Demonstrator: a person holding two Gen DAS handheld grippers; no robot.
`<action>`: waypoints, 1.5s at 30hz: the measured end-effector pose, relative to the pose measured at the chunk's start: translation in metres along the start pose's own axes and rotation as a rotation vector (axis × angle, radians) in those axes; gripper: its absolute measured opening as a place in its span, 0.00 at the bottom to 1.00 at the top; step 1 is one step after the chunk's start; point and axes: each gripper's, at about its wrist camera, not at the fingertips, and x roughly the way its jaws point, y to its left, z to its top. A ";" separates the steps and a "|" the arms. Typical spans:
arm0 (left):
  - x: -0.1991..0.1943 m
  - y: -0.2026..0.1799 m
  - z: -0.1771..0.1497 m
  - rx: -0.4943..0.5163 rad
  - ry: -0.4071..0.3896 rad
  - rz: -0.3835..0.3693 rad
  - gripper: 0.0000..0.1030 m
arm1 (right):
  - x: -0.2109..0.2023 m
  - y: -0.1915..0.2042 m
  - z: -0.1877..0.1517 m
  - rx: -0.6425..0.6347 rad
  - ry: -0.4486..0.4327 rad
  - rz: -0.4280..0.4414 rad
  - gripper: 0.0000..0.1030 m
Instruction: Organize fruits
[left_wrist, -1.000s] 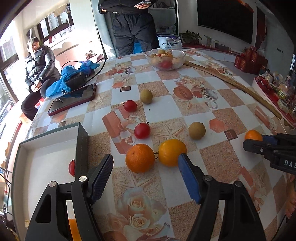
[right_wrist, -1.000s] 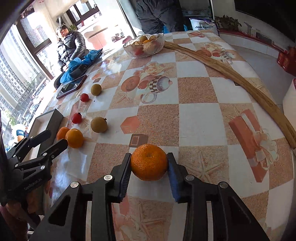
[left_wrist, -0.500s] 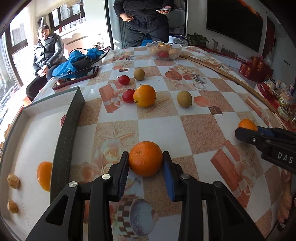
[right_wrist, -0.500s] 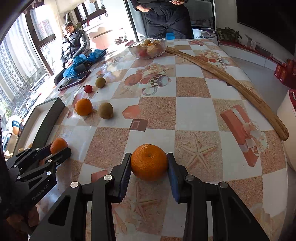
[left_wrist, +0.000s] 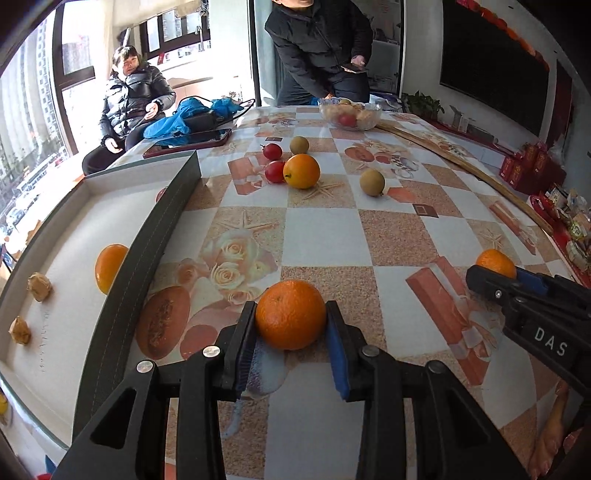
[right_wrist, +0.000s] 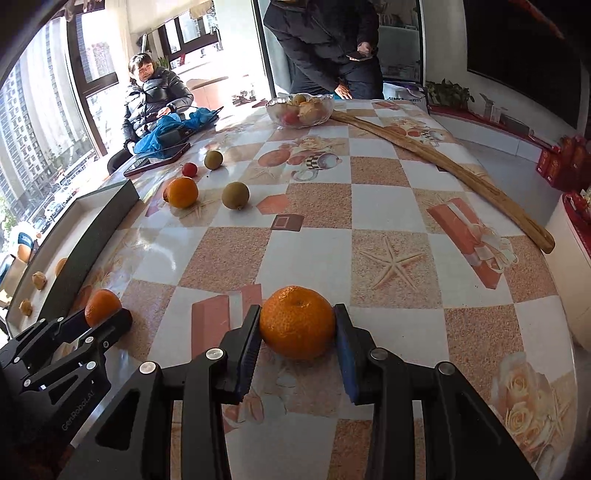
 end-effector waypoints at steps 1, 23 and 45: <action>-0.001 0.000 -0.001 -0.001 -0.005 0.002 0.37 | 0.001 0.001 0.000 -0.005 0.000 -0.006 0.38; -0.002 -0.001 -0.005 -0.005 -0.022 0.004 0.37 | 0.000 0.000 -0.001 0.009 -0.005 0.008 0.38; -0.002 -0.001 -0.005 -0.006 -0.023 0.005 0.38 | 0.000 0.000 -0.001 0.009 -0.005 0.008 0.38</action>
